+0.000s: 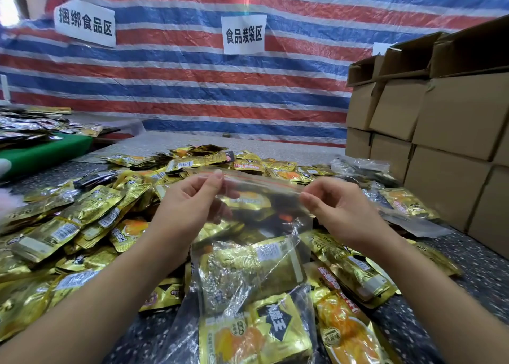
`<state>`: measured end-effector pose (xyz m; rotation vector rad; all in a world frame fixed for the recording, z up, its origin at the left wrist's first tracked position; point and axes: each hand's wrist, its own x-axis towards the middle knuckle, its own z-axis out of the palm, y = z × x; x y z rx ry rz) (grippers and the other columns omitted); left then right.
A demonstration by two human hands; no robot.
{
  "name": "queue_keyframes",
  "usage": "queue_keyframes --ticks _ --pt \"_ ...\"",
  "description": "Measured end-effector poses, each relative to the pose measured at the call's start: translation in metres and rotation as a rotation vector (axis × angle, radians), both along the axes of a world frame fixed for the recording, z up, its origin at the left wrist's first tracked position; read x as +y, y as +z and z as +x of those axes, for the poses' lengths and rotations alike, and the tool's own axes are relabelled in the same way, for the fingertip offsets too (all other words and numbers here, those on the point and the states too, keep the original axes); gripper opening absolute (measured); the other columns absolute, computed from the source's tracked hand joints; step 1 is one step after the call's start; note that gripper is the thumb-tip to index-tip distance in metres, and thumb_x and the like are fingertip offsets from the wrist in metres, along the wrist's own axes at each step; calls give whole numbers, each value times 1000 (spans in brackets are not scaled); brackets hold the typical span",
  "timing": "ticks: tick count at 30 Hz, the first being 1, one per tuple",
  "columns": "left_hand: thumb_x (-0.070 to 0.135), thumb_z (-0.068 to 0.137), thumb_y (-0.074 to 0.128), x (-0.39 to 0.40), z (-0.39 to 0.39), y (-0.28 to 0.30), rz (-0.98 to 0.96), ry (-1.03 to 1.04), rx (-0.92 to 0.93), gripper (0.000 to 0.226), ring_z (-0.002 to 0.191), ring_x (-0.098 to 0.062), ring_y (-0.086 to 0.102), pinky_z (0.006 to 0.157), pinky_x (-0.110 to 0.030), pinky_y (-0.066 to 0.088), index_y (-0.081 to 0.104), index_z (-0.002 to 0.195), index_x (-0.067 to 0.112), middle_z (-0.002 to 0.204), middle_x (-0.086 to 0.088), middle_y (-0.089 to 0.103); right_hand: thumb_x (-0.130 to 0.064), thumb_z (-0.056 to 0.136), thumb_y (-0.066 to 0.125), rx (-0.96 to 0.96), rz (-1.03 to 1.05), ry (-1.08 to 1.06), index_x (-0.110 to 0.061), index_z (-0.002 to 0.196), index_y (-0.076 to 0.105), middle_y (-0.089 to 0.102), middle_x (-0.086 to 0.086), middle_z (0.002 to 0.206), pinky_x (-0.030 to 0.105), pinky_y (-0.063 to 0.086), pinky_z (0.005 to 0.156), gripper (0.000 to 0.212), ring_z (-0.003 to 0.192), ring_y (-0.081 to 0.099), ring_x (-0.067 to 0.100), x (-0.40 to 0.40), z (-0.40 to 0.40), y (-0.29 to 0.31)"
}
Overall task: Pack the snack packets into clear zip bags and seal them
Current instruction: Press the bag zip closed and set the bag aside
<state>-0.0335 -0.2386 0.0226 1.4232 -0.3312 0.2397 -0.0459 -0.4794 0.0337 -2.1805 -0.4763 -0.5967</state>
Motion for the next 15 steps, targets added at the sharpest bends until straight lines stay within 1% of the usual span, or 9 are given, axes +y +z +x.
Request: queue_keyframes --ticks 1,5,7,9,10,12,13,14,15 --pt "30 99 49 0 0 1 -5 -7 7 36 54 -13 58 63 -34 45 76 76 21 83 -5 74 -41 87 61 19 12 -1 -19 76 67 54 -8 59 18 35 49 25 52 43 4 0 0 -1" --pt "35 94 50 -1 -2 3 -46 -47 27 32 55 -16 58 58 -31 46 76 79 23 84 -7 75 -30 93 59 12 63 -2 -15 70 67 52 -13 49 21 32 45 29 47 39 6 2 -1 -3" --pt "40 86 52 0 -3 4 -79 -76 42 30 55 -16 59 58 -31 47 76 82 22 85 -7 75 -38 89 57 8 150 48 -8 74 69 47 -11 45 16 29 44 35 43 36 2 3 -3 -2" --pt "40 83 53 1 -4 5 -117 -106 57 30 54 -14 62 56 -28 51 78 78 25 82 -4 75 -46 85 56 62 238 102 -5 79 69 49 -11 47 11 32 45 43 43 39 0 4 -5 -2" --pt "40 82 53 1 -4 6 -142 -118 64 29 52 -13 63 53 -25 53 79 76 27 79 -3 75 -48 84 55 123 260 132 -8 82 69 55 -10 52 11 37 48 43 48 45 1 6 -7 -2" --pt "39 81 54 2 -4 8 -196 -133 83 29 51 -12 64 49 -23 54 79 72 27 76 -2 75 -51 82 57 300 261 218 -14 93 70 69 -5 73 13 47 62 40 68 61 6 8 -6 -5" --pt "39 81 55 2 -4 8 -216 -138 92 28 51 -12 65 48 -22 54 79 73 26 76 -2 75 -53 81 59 385 241 259 -15 98 69 72 1 87 17 51 68 43 79 63 12 9 -6 -7" --pt "38 81 55 3 -4 9 -236 -142 102 28 51 -12 66 47 -21 53 78 74 23 77 -3 75 -54 80 61 459 213 288 -15 103 69 72 5 96 21 53 72 46 84 64 17 11 -6 -8" --pt "38 81 56 3 -4 9 -259 -145 113 28 50 -12 66 45 -20 51 77 76 21 77 -3 75 -56 80 65 526 183 315 -15 107 68 71 6 100 23 54 73 49 85 64 17 12 -6 -10"
